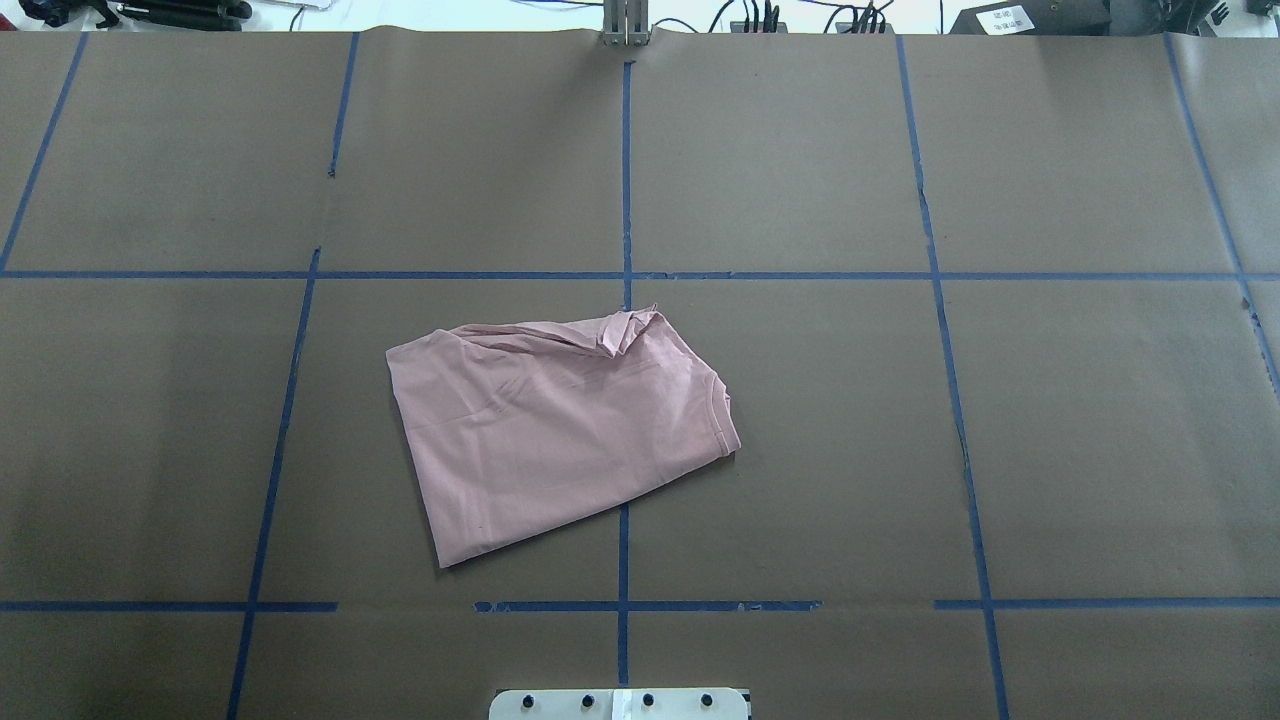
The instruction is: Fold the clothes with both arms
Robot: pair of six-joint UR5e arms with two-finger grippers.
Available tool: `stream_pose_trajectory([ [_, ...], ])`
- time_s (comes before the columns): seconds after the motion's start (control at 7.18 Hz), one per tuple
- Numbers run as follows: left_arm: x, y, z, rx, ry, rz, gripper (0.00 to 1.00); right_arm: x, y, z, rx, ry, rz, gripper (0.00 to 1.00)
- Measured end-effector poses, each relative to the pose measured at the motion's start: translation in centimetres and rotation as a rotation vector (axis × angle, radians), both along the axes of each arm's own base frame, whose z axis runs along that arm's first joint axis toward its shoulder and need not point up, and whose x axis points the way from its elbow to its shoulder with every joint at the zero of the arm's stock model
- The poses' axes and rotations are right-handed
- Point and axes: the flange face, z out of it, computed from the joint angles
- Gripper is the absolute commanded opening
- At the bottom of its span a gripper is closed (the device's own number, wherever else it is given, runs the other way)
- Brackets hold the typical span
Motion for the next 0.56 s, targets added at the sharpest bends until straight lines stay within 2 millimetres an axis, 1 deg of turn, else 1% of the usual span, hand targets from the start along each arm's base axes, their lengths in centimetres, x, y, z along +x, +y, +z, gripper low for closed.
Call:
stream_pose_trajectory([
  [0.14, -0.2, -0.1, -0.7, 0.013, -0.036, -0.005, 1.0, 0.0, 0.1, 0.1, 0.0, -0.002, 0.0, 1.0],
  [0.28, -0.3, -0.1, -0.8, 0.017, -0.061, -0.009, 1.0, 0.0, 0.4, 0.3, -0.003, -0.003, -0.001, 1.0],
  [0.56, -0.3, 0.3, -0.1, 0.004, -0.074, -0.009, 1.0, 0.0, 1.2, 1.2, -0.017, 0.0, -0.004, 1.0],
])
